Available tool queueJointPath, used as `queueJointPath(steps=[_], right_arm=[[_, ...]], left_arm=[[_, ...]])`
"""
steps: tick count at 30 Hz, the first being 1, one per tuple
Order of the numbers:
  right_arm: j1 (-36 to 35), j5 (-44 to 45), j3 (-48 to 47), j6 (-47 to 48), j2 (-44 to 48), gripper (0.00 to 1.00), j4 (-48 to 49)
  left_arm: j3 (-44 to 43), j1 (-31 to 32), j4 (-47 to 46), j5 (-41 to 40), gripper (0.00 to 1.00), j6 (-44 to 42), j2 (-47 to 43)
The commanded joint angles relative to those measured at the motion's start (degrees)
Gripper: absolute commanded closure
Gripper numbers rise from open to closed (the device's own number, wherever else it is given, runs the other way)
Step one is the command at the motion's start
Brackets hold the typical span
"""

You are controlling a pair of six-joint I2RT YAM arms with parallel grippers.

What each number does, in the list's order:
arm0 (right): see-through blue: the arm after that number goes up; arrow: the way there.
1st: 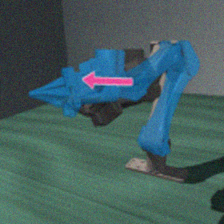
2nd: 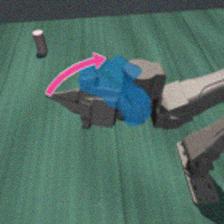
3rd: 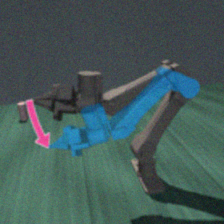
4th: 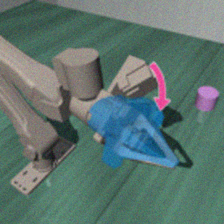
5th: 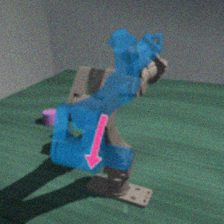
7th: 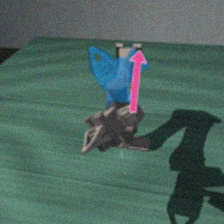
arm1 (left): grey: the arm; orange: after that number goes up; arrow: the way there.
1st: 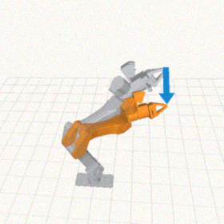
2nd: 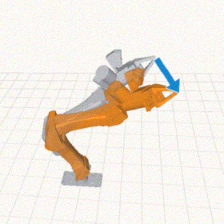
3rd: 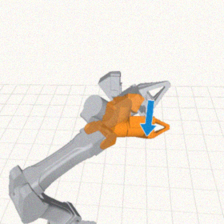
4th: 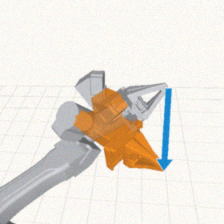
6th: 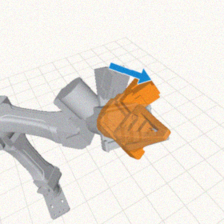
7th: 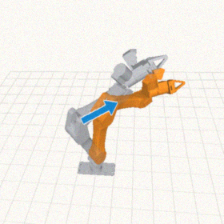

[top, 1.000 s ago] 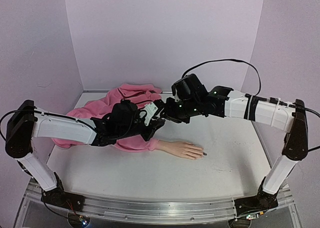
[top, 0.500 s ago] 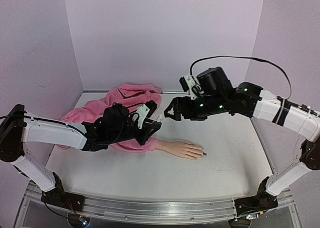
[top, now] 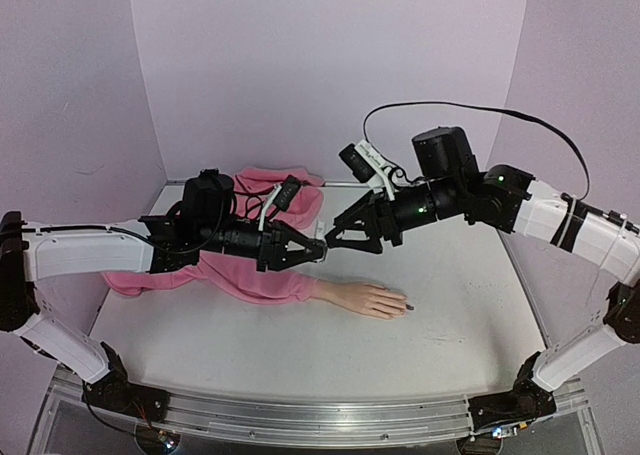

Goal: Paint the nails

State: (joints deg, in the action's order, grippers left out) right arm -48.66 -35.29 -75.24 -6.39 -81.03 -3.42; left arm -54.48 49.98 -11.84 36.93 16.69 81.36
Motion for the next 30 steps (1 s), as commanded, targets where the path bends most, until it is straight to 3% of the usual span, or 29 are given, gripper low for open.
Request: queueJointPath(steps=[1, 16, 28, 30], right_arm=[[-0.1, -9.7, -0.5, 3.2, -2.2, 0.32, 8.7], [0.7, -13.3, -3.2, -1.9, -7.4, 0.73, 11.2], [2.5, -17.6, -3.4, -6.7, -8.9, 0.74, 13.3], [2.8, -17.9, -2.9, -7.6, -8.7, 0.69, 14.4]], left_arm=[[-3.0, 0.2, -1.0, 9.9, 1.0, 4.3, -2.5], [-1.8, 0.2, -1.0, 11.0, 1.0, 2.4, -4.4], [-1.4, 0.2, -1.0, 11.9, 1.0, 1.4, -3.7], [-1.4, 0.2, -0.9, 12.0, 1.0, 1.2, -3.4]])
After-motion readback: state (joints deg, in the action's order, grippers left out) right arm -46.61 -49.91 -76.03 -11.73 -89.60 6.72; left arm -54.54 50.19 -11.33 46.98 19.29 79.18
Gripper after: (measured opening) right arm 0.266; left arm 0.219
